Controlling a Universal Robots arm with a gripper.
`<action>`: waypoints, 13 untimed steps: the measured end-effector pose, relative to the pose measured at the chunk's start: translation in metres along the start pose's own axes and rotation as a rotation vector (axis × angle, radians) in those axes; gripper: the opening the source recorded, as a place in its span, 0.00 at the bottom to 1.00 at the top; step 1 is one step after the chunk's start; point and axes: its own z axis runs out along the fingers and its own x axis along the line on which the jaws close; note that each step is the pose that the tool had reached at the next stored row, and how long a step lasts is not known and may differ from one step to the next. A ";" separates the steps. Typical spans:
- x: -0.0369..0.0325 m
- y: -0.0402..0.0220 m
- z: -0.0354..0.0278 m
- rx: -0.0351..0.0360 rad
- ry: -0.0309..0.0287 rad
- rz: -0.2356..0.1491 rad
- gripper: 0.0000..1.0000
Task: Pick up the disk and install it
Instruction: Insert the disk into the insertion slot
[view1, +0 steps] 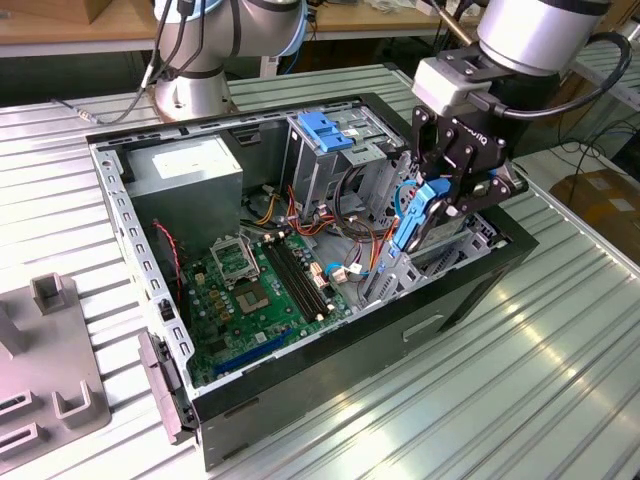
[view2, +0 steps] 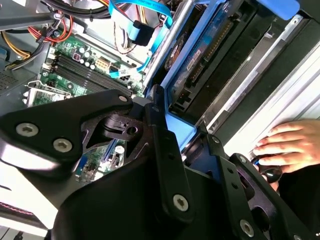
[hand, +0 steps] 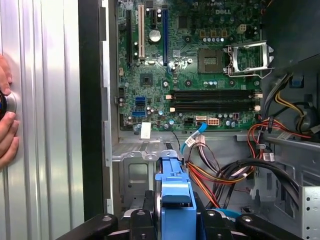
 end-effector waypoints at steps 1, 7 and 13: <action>0.0000 0.0000 0.0017 0.0000 0.0000 0.000 0.37; -0.0001 0.0002 0.0098 0.0000 0.0000 0.000 0.37; -0.0001 0.0004 0.0205 0.0000 0.0000 0.000 0.37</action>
